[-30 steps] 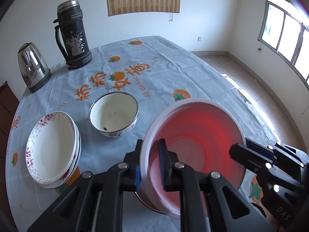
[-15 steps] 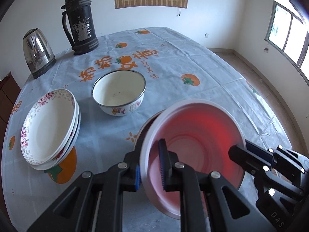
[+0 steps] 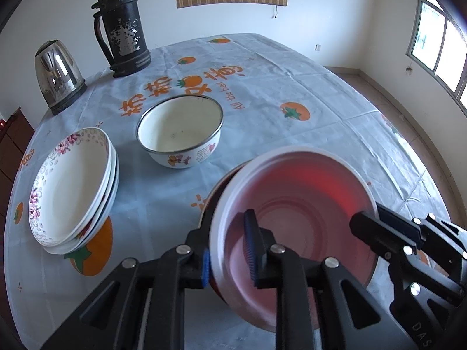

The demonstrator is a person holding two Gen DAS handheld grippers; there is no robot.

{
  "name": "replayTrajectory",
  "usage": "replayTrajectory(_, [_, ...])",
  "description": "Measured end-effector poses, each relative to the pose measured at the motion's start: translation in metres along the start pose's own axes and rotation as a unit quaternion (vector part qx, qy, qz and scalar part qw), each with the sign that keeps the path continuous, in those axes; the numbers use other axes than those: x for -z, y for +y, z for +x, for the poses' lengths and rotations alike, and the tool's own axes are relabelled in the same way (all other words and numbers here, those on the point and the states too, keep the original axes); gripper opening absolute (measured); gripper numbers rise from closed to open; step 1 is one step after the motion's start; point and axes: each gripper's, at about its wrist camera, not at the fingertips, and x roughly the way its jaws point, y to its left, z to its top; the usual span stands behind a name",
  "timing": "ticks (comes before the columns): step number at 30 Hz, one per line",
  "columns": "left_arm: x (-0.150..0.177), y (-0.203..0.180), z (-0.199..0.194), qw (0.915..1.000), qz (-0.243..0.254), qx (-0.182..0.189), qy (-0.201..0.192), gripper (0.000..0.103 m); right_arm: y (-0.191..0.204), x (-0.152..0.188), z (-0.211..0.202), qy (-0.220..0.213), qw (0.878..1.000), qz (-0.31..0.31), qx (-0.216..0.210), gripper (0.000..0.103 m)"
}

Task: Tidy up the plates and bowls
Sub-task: 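Lift the red plastic bowl and carry it over the steel bowl, then lower the red bowl into the steel bowl and open both grippers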

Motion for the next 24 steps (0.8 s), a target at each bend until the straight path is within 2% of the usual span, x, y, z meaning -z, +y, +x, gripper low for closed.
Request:
replayTrajectory(4, [0.001,-0.003,0.001,1.0000,0.003,-0.004,-0.002,0.021,-0.002,-0.001,0.000,-0.002,1.000,0.001,-0.006,0.021])
replayTrajectory(6, [0.001,-0.004,0.001,1.0000,0.002,-0.005,-0.004,0.023,0.000,0.000,-0.001,-0.005,1.000,-0.006,-0.007,0.032])
replayTrajectory(9, [0.001,-0.003,0.000,1.0000,-0.002,0.001,-0.004,0.030,0.002,0.001,-0.006,-0.019,1.000,-0.013,-0.003,0.046])
replayTrajectory(14, [0.001,-0.008,-0.009,0.9998,0.007,-0.001,-0.020,0.040,0.001,-0.003,-0.014,-0.038,0.999,-0.015,0.004,0.047])
replayTrajectory(17, [0.001,-0.010,-0.014,0.9996,0.008,-0.001,-0.029,0.050,-0.002,-0.005,-0.017,-0.044,0.999,-0.007,0.005,0.047])
replayTrajectory(19, [0.001,-0.010,-0.020,0.9987,0.012,-0.023,-0.045,0.063,-0.005,-0.005,-0.018,-0.045,0.999,-0.003,0.003,0.047])
replayTrajectory(24, [0.000,-0.004,-0.034,0.9954,0.014,-0.050,-0.081,0.071,-0.003,-0.003,-0.015,-0.040,0.999,-0.004,0.002,0.047])
